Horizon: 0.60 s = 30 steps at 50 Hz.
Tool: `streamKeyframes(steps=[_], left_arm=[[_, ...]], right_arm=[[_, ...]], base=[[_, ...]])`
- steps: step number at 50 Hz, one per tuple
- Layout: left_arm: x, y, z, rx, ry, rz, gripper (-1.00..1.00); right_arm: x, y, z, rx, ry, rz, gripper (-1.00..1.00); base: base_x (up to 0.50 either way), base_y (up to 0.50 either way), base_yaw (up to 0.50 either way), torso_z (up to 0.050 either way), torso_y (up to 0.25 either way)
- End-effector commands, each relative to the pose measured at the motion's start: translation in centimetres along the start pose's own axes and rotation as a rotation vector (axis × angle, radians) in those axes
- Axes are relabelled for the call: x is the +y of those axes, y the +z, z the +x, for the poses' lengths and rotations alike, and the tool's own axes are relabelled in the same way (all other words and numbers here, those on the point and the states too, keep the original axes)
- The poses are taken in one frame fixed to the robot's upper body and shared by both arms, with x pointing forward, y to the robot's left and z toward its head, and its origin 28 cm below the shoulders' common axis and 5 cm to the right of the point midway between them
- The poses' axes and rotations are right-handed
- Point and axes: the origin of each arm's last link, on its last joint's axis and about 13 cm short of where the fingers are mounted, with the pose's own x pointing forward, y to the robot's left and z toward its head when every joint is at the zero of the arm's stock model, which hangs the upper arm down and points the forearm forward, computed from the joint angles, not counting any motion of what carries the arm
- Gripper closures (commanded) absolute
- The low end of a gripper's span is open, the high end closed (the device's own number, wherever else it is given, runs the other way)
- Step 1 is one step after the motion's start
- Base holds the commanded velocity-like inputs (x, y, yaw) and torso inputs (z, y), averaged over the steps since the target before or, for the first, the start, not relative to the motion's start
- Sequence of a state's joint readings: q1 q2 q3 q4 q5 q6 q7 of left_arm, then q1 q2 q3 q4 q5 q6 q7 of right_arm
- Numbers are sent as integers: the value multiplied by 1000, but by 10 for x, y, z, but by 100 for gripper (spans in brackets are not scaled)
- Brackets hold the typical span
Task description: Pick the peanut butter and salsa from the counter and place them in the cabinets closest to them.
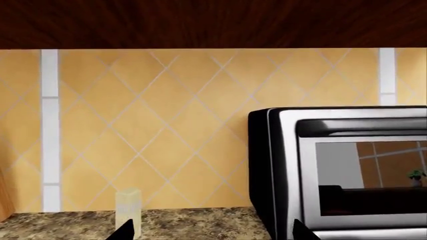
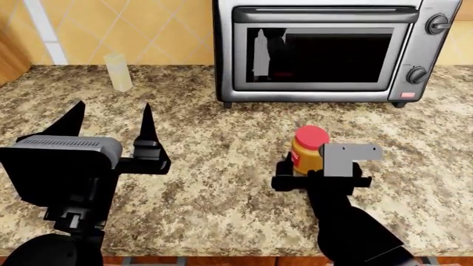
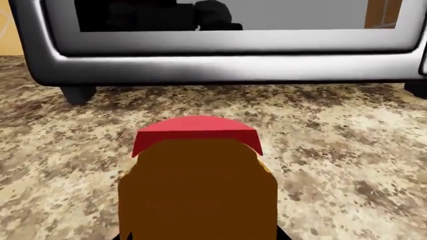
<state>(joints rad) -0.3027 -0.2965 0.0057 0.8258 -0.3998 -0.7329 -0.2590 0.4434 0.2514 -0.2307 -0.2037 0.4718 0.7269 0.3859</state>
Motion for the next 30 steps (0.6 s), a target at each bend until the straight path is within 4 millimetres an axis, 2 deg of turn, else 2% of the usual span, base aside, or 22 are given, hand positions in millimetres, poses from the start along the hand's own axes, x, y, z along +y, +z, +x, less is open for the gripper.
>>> streamKeyframes(steps=[1, 8, 16, 20, 23, 26, 30], left_arm=[[0, 0, 0, 0, -1, 1, -100], [0, 0, 0, 0, 0, 3, -100], [0, -1, 1, 10, 2, -5, -100], [0, 5, 4, 61, -24, -120, -100], [-2, 13, 15, 66, -23, -133, -100], [-7, 30, 33, 9, -5, -130, -100], [-15, 54, 68, -34, 23, -152, -100]], right_arm=[[-1, 7, -14, -44, -33, -32, 100], [-1, 36, -40, -184, -34, -16, 100], [-5, 51, -63, -282, -22, 62, 100], [-6, 62, -78, -334, -14, 67, 100], [-7, 76, -92, -388, -7, 54, 100], [-6, 88, -105, -433, -2, 42, 100], [-7, 102, -119, -483, 0, 27, 100]], base=[[0, 0, 0, 0, 0], [0, 0, 0, 0, 0], [0, 0, 0, 0, 0], [0, 0, 0, 0, 0], [0, 0, 0, 0, 0], [0, 0, 0, 0, 0], [0, 0, 0, 0, 0]])
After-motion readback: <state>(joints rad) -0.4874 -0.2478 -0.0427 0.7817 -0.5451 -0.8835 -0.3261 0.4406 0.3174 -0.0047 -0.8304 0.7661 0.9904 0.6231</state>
